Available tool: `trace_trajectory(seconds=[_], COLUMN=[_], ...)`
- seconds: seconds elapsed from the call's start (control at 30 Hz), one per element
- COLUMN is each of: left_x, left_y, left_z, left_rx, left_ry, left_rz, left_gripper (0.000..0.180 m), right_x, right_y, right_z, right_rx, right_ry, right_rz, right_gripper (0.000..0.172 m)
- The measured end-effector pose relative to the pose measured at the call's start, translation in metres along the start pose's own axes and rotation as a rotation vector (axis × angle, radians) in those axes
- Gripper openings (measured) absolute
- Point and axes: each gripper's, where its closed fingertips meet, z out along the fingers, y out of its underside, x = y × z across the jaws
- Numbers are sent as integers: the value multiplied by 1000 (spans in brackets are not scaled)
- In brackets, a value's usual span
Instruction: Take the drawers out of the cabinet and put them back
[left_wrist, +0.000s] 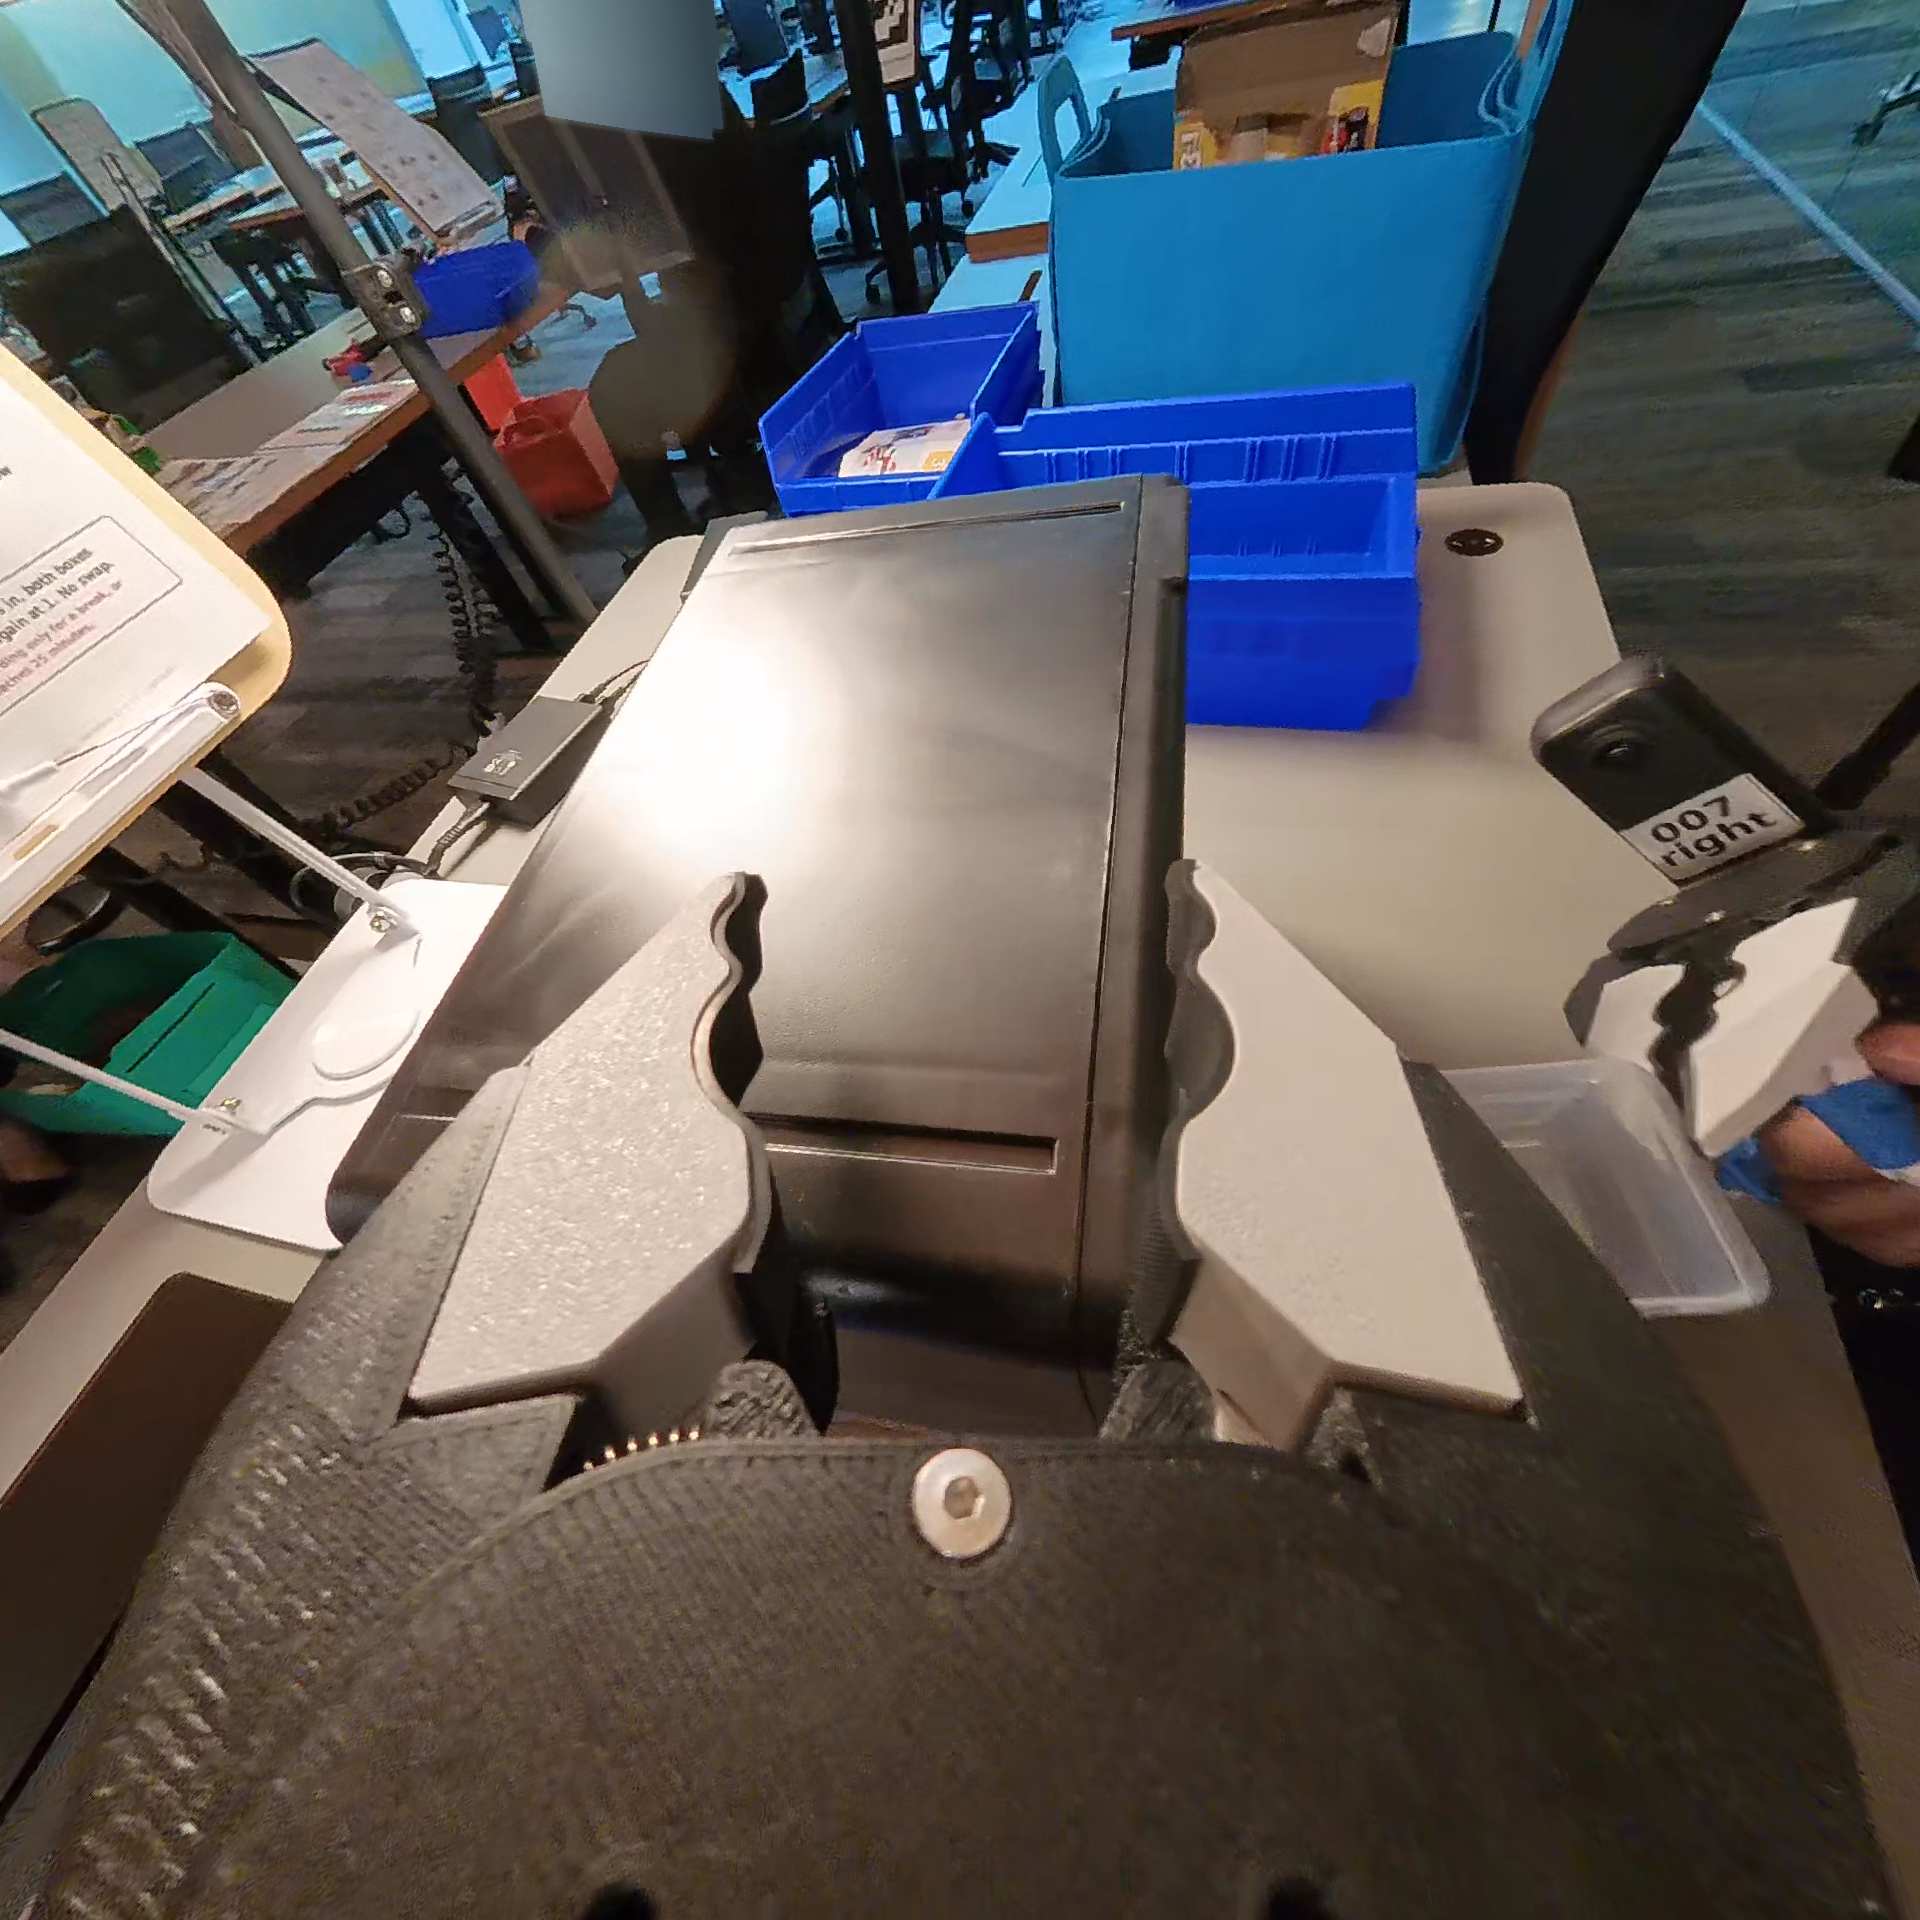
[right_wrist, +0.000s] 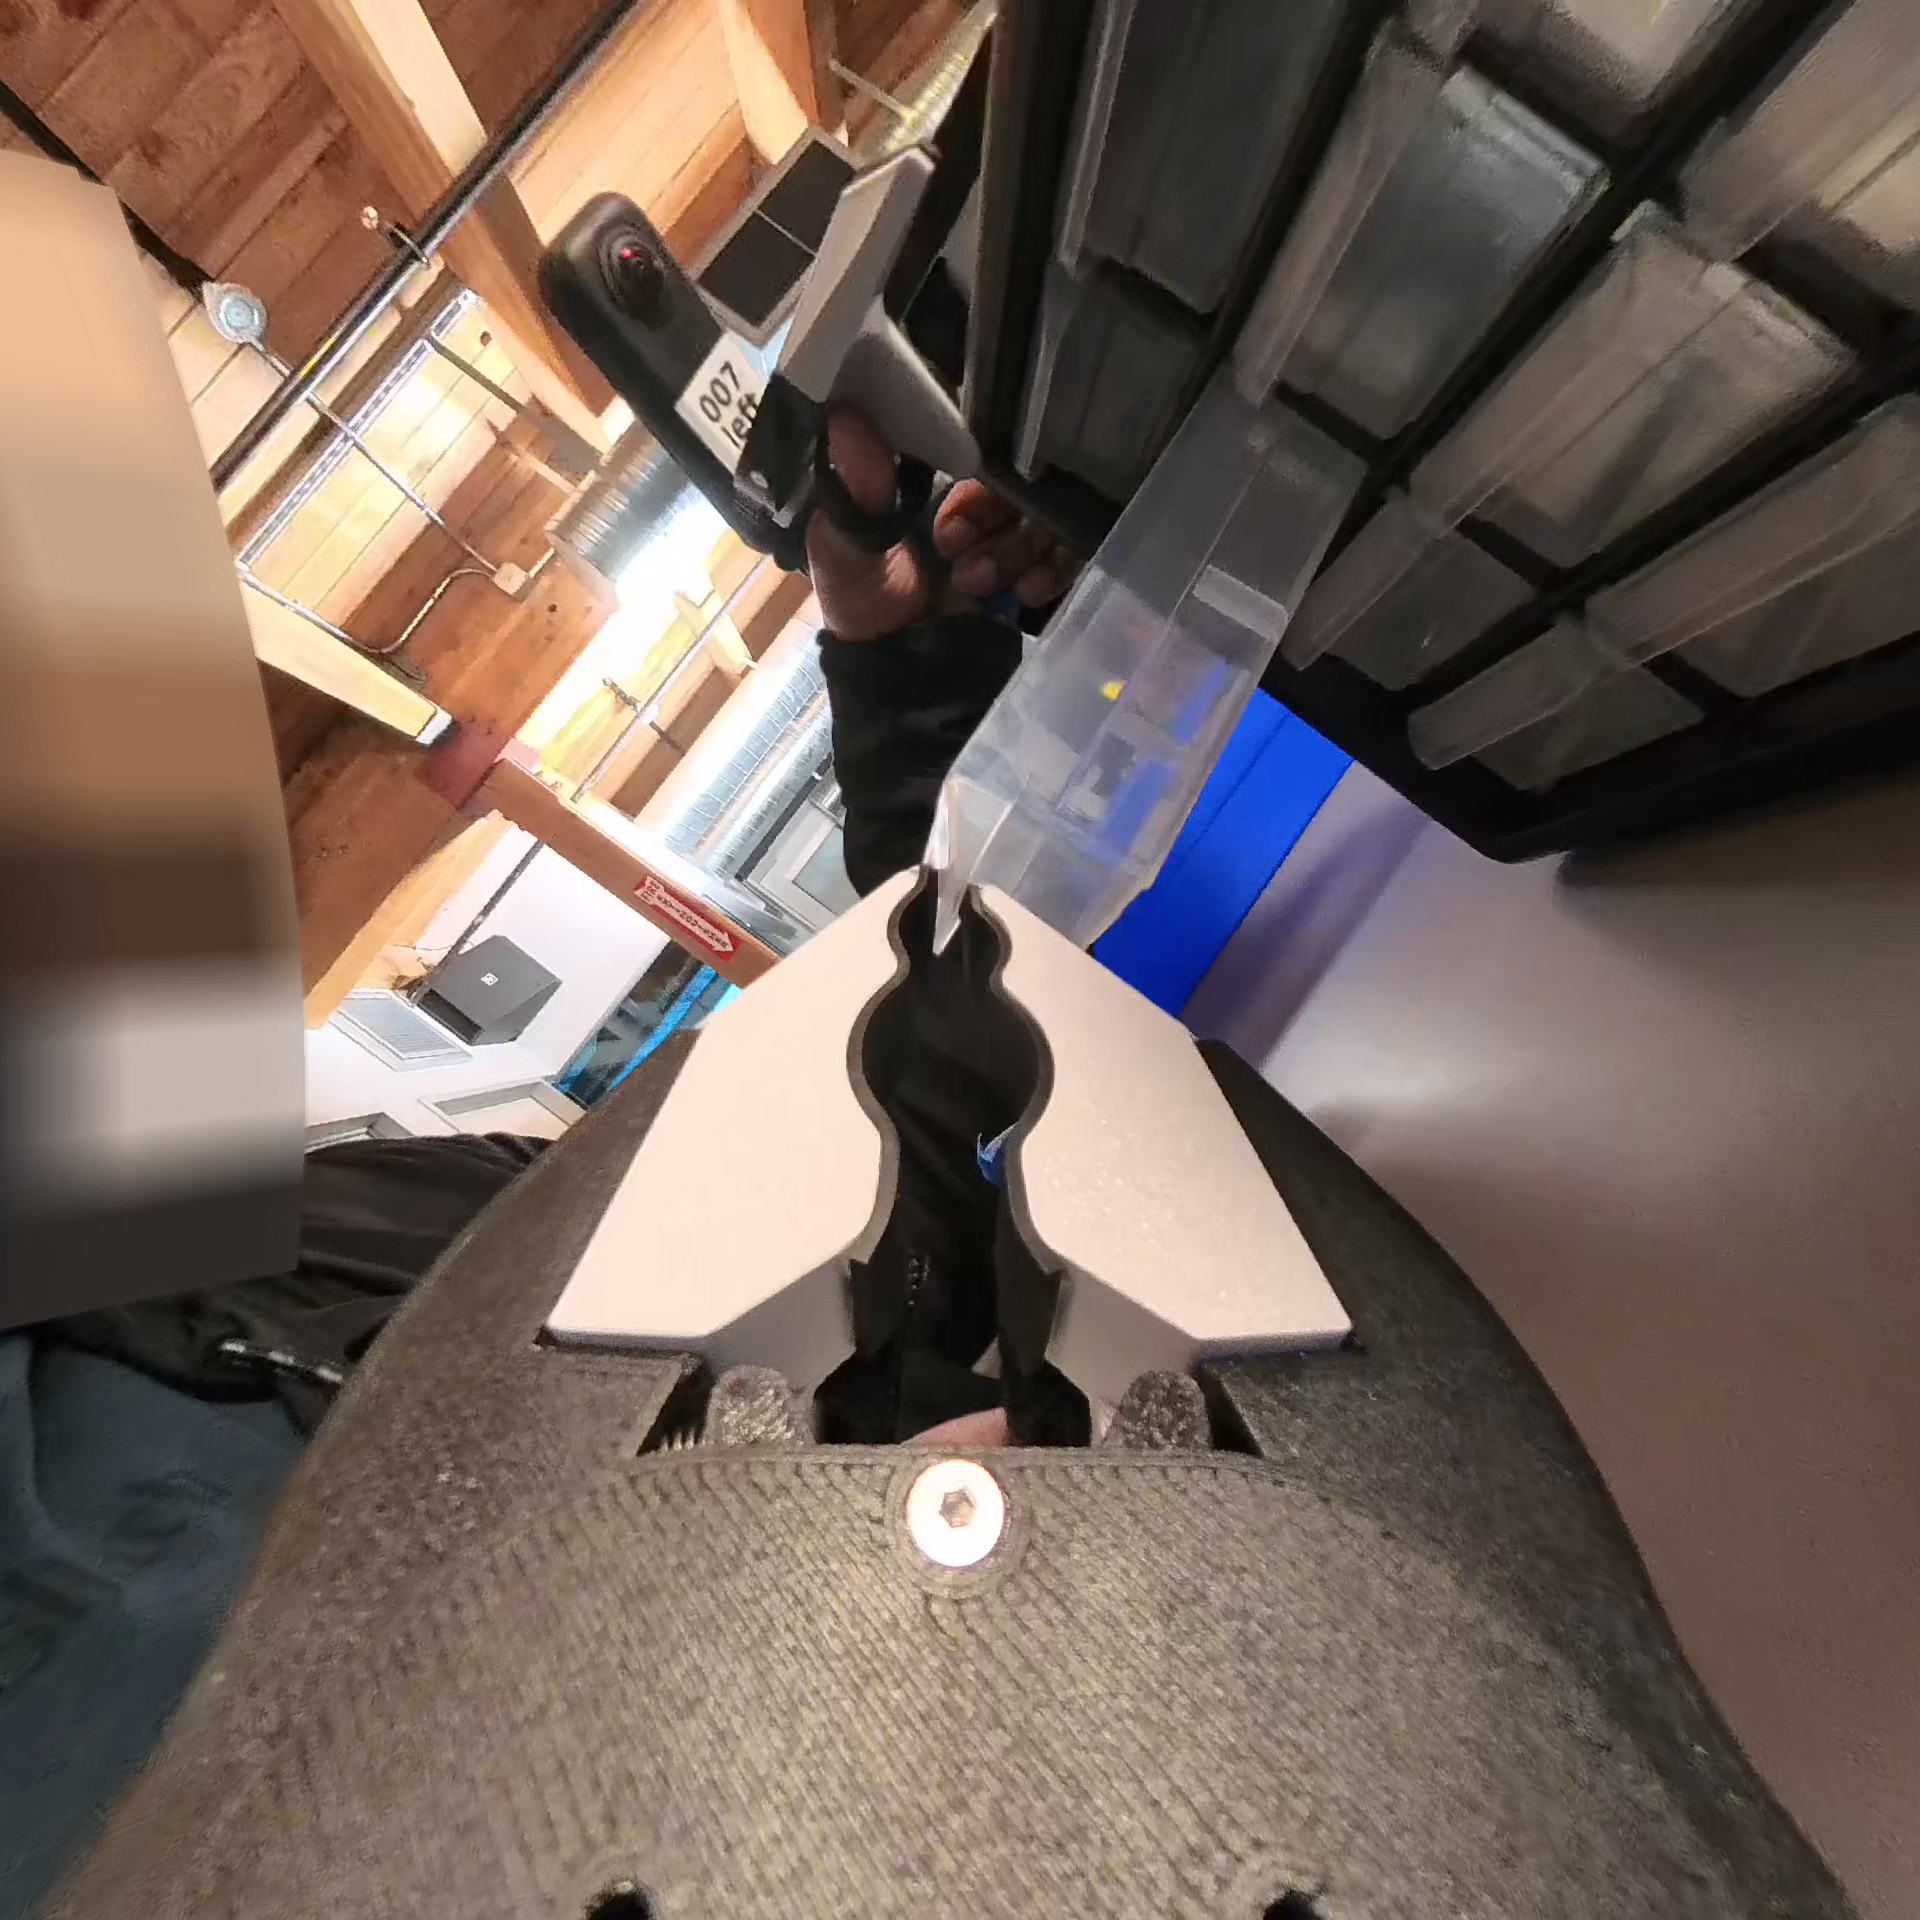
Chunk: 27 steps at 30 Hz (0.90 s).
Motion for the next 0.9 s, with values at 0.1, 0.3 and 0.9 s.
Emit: trace_trajectory(seconds=[0.1,0.3,0.9], left_x=[-3,-5,-10], left_y=[4,8,9], left_z=[0,0,0], left_rx=[-27,-39,-38], left_ry=[-23,-34,-48], left_rz=[2,-1,-9], left_gripper=[78,78,77], right_x=[-5,-17,-25], right_y=[12,22,-10], right_z=[12,28,-9], right_rx=[4,40,-7], right_ry=[-21,-73,-52], right_rz=[18,78,59], right_gripper=[5,5,2])
